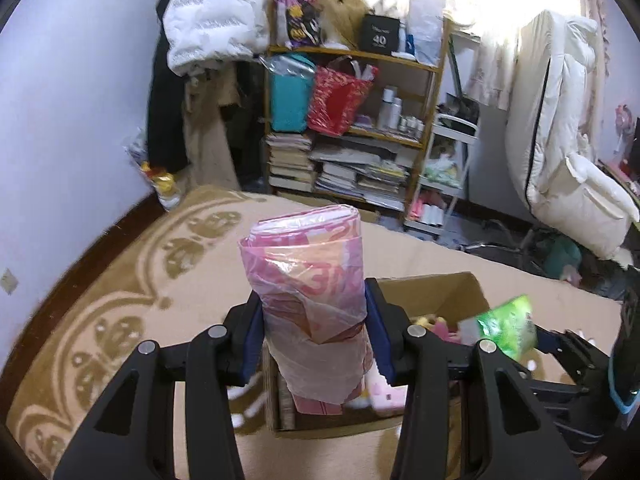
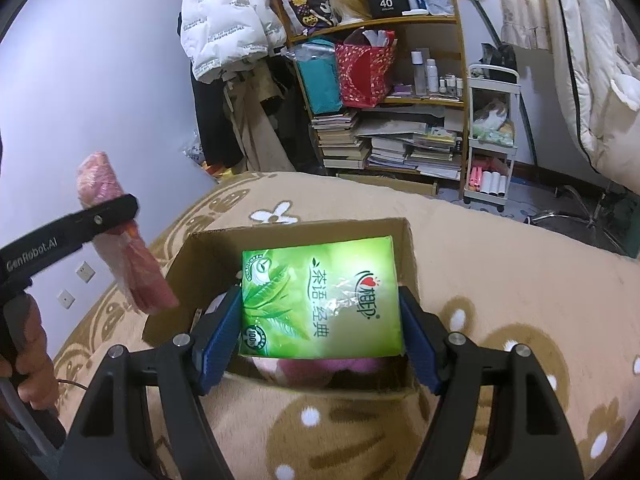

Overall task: Organize soft objects
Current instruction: 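Carry the roll and green pack over the box and open both tools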

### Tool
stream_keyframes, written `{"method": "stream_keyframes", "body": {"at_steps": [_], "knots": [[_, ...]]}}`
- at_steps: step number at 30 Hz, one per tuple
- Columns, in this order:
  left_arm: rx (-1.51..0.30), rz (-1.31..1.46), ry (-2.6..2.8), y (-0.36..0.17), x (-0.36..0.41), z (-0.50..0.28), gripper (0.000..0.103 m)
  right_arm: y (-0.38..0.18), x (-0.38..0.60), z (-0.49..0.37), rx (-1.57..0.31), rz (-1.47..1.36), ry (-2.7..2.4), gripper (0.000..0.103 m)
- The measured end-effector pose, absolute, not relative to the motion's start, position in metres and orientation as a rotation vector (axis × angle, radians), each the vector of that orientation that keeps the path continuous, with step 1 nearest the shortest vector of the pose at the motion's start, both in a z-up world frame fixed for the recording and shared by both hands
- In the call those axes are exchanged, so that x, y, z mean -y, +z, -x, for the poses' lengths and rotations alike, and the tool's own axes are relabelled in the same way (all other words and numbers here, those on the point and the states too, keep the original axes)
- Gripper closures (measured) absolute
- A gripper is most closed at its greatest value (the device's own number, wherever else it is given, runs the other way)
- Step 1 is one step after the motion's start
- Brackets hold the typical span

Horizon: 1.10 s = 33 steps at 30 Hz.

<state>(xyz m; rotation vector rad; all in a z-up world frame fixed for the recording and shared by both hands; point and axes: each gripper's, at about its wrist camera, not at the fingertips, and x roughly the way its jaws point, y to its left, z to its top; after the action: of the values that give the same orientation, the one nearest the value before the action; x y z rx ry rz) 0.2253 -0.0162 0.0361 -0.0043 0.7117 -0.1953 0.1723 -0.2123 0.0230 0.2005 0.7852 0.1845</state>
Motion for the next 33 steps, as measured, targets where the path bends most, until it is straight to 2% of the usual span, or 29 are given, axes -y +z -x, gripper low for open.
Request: {"method": "stream_keyframes", "body": {"at_steps": [12,15,18,19,21,22,27,33], "knots": [[-0.846,0.031,-0.216,-0.024,0.029,-0.247,0.057,-0.004,0.214,-0.197,-0.847,-0.219,0.18,0.024],[-0.879,0.025,-0.205,-0.031,0.028,-0.25,0.045,-0.006,0.215,-0.197,-0.85,-0.212,0.177,0.024],[-0.905,0.021,-0.192,-0.032,0.027,-0.251,0.042,-0.006,0.216,-0.198,-0.85,-0.213,0.176,0.022],[-0.897,0.004,-0.188,-0.03,0.027,-0.25,0.034,-0.006,0.216,-0.199,-0.848,-0.213,0.172,0.02],[-0.883,-0.03,-0.172,-0.026,0.028,-0.247,0.02,-0.002,0.217,-0.198,-0.829,-0.22,0.163,0.008],[-0.879,-0.045,-0.159,-0.024,0.029,-0.246,0.016,0.001,0.219,-0.196,-0.814,-0.226,0.168,0.007],[-0.885,-0.037,-0.123,-0.015,0.022,-0.239,0.007,0.01,0.222,-0.194,-0.818,-0.257,0.178,0.002],[-0.873,-0.024,-0.103,-0.006,0.007,-0.23,0.003,0.022,0.215,-0.188,-0.812,-0.202,0.177,0.001]]}}
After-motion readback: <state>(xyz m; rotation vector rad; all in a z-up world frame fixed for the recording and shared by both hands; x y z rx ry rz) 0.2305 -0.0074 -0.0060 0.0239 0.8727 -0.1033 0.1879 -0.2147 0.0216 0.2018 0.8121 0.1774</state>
